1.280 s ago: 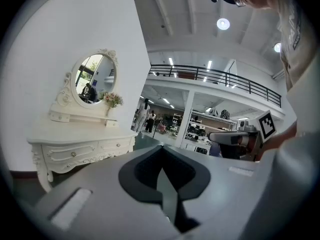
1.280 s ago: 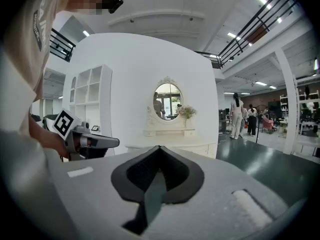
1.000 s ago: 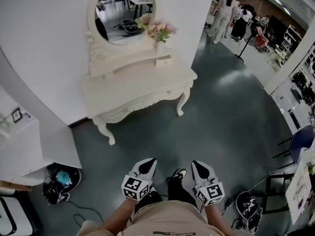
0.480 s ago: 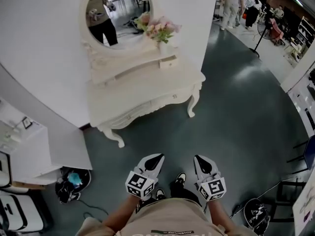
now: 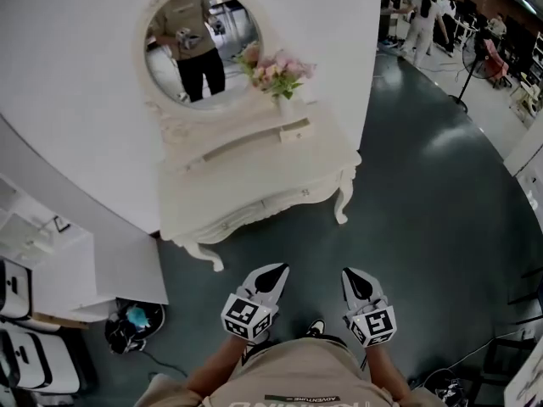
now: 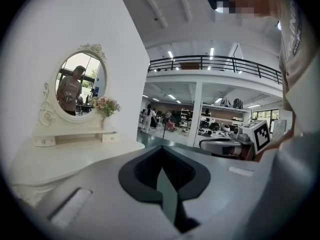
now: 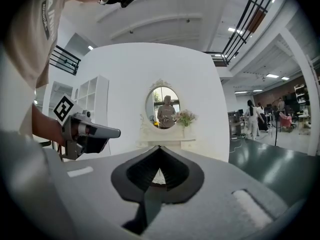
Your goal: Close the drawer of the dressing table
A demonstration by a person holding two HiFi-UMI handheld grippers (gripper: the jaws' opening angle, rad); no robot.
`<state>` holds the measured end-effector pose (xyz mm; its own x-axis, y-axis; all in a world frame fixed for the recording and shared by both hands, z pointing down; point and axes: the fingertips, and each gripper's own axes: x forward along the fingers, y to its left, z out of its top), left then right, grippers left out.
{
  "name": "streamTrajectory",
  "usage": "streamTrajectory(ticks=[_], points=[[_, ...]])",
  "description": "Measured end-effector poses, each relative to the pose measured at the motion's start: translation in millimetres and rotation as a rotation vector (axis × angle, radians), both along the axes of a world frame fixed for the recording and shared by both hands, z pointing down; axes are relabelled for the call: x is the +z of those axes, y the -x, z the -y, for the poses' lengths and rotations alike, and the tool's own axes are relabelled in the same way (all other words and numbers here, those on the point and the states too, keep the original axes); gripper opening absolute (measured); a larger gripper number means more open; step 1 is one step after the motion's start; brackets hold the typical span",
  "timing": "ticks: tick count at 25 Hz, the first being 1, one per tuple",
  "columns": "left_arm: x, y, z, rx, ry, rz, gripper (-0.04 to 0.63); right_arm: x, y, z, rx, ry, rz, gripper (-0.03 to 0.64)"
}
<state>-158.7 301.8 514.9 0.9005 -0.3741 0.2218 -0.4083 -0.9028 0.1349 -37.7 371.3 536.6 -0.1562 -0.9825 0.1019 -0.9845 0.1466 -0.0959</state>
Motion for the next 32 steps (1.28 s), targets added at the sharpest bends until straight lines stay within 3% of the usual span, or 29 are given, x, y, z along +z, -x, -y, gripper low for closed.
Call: streamTrajectory(ticks=[4, 13, 21, 26, 32], points=[[-5.9, -25.1, 12.3, -0.021, 0.016, -0.02, 0.015, 11.2, -22.0, 13.5, -0.043, 0.032, 0.003, 0.002], [21.6, -35.5, 52.5, -0.064, 0.073, 0.033, 0.015, 33.0, -47.1, 52.2, -0.075, 0.067, 0.057, 0.002], [11.9, -70.1, 123.6, 0.003, 0.058, -0.012, 0.015, 16.6, -67.2, 114.0, 0.0, 0.072, 0.021, 0.002], [-22.8, -87.9, 179.5, 0.065, -0.021, -0.061, 0.015, -17.1, -79.1, 167.7, 0.044, 0.022, -0.014, 0.002], [-25.4, -98.7, 233.5, 0.092, -0.022, -0.094, 0.015, -33.7, -86.8, 216.3, 0.094, -0.018, -0.029, 0.002]])
